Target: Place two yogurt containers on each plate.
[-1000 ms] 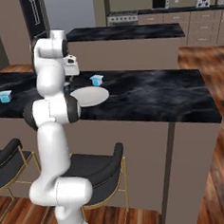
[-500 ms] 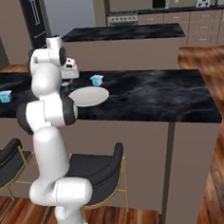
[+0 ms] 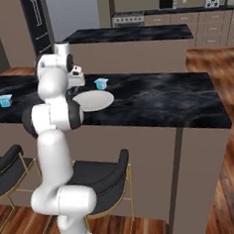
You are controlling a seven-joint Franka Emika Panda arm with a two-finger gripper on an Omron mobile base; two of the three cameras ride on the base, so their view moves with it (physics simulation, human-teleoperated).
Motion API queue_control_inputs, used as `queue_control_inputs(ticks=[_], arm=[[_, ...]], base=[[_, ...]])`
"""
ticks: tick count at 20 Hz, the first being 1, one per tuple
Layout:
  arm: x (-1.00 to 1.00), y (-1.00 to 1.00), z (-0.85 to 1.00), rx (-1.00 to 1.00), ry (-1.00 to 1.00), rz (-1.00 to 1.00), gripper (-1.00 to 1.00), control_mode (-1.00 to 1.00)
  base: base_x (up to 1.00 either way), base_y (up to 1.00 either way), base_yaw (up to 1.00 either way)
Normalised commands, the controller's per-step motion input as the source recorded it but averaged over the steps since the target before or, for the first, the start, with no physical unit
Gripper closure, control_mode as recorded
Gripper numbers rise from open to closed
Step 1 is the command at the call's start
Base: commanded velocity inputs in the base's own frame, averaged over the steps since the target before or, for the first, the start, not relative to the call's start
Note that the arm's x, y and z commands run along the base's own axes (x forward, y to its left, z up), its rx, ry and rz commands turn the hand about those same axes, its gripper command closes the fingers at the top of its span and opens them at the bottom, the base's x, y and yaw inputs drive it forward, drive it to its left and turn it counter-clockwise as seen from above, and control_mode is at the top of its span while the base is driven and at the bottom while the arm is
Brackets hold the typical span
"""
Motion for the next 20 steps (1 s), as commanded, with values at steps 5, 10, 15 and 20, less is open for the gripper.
queue_control_inputs(ticks=[5, 10, 15, 20], arm=[[0.23, 0.0, 0.0, 0.0, 0.15, 0.0, -1.0, -1.0], [0.04, -0.04, -0.04, 0.0, 0.03, 0.0, -1.0, -1.0], [-0.24, -0.04, -0.13, 0.0, 0.03, -0.04, 1.0, -1.0], [-0.47, 0.0, -0.26, 0.02, 0.05, -0.1, 1.0, -1.0]], base=[[0.0, 0.0, 0.0], [0.0, 0.0, 0.0], [0.0, 0.0, 0.0], [0.0, 0.0, 0.0]])
